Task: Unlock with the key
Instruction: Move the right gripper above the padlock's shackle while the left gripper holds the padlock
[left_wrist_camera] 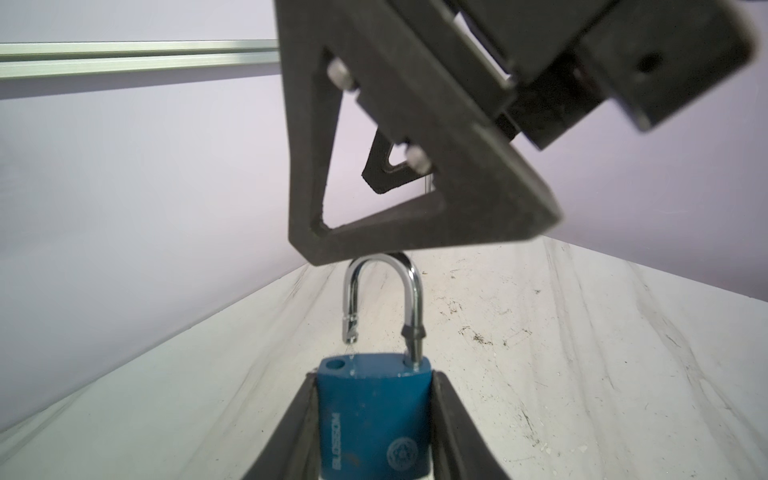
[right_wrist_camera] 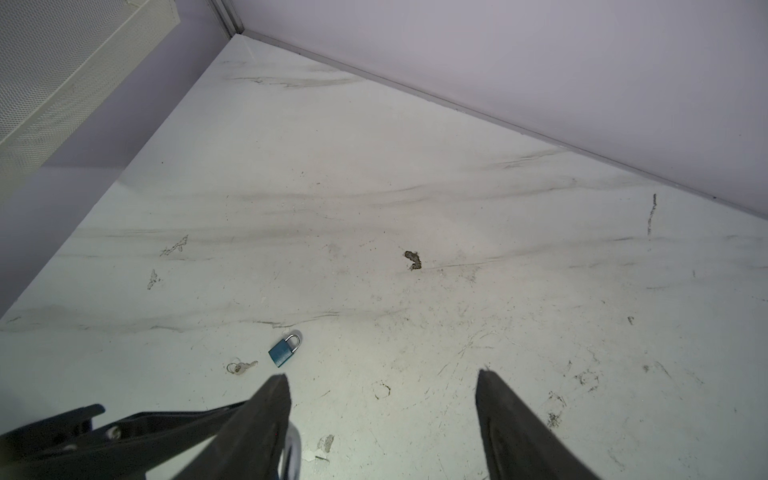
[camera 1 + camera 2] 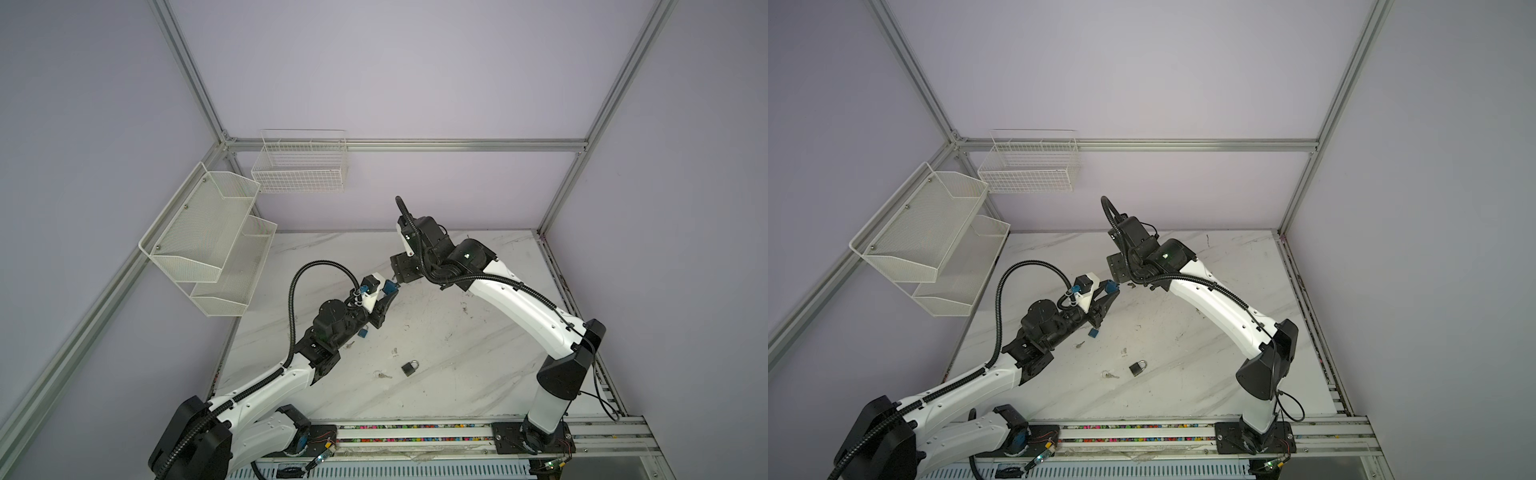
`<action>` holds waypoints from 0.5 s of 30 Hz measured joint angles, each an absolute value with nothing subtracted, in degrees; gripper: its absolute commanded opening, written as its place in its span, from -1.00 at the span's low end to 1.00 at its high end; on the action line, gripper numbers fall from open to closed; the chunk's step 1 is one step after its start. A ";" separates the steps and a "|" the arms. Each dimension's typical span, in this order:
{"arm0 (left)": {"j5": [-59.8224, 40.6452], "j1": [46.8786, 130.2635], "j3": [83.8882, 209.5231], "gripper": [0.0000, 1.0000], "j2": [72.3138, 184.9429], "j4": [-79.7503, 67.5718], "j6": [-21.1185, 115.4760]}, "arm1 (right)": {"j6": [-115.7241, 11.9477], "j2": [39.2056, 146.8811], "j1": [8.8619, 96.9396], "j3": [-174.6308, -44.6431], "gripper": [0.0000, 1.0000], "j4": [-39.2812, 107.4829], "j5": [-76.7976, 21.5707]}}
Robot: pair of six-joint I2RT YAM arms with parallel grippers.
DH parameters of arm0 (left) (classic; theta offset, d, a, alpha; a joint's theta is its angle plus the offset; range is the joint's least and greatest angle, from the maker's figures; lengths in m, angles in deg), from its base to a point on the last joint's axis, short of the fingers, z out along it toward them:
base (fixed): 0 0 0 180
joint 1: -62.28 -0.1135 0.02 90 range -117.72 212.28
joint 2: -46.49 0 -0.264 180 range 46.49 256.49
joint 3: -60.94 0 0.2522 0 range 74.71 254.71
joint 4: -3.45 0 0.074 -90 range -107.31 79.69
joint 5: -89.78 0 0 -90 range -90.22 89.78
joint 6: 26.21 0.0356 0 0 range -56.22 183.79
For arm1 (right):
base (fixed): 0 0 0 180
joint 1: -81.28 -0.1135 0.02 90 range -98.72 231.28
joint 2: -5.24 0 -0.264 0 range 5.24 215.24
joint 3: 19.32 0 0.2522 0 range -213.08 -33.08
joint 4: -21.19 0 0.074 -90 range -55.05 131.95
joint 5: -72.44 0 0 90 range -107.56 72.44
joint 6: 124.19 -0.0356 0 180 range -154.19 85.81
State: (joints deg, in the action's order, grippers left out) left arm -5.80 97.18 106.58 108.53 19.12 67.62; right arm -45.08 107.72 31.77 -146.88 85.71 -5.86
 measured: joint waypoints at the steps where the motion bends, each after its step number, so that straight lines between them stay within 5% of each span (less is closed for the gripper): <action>1: -5.82 97.18 106.58 -1.00 108.53 19.12 67.82 | -45.11 107.87 31.79 -146.88 0.47 86.00 -5.90; 15: -7.03 97.18 106.58 -1.00 108.53 18.86 69.48 | -46.13 108.44 36.25 -146.84 0.48 88.75 -11.45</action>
